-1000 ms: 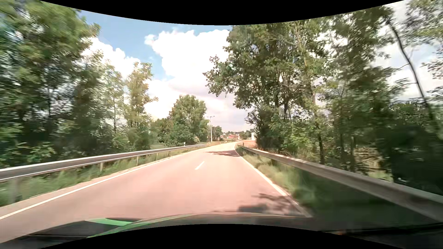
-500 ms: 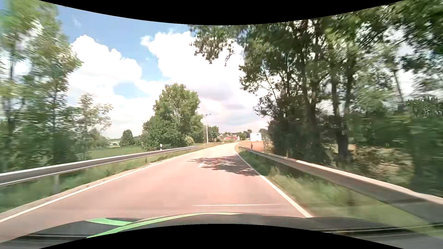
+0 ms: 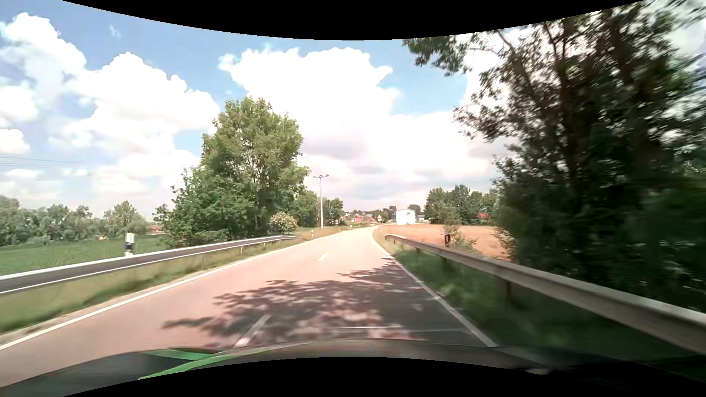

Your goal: Follow the waypoints while adhering to traffic rules and regulations

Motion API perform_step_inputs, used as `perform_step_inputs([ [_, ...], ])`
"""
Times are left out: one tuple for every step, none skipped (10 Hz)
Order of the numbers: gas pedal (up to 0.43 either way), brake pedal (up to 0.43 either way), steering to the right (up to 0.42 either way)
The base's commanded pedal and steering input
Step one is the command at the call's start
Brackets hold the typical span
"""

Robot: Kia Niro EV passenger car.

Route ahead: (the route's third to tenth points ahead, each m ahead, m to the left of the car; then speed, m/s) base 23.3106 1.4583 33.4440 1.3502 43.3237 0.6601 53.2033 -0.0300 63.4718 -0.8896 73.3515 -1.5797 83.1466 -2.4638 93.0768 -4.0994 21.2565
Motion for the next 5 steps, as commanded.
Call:
perform_step_inputs([
  [0.11,0.0,0.008],
  [0.098,0.0,0.008],
  [0.098,0.0,0.008],
  [0.098,0.0,0.008],
  [0.098,0.0,0.008],
])
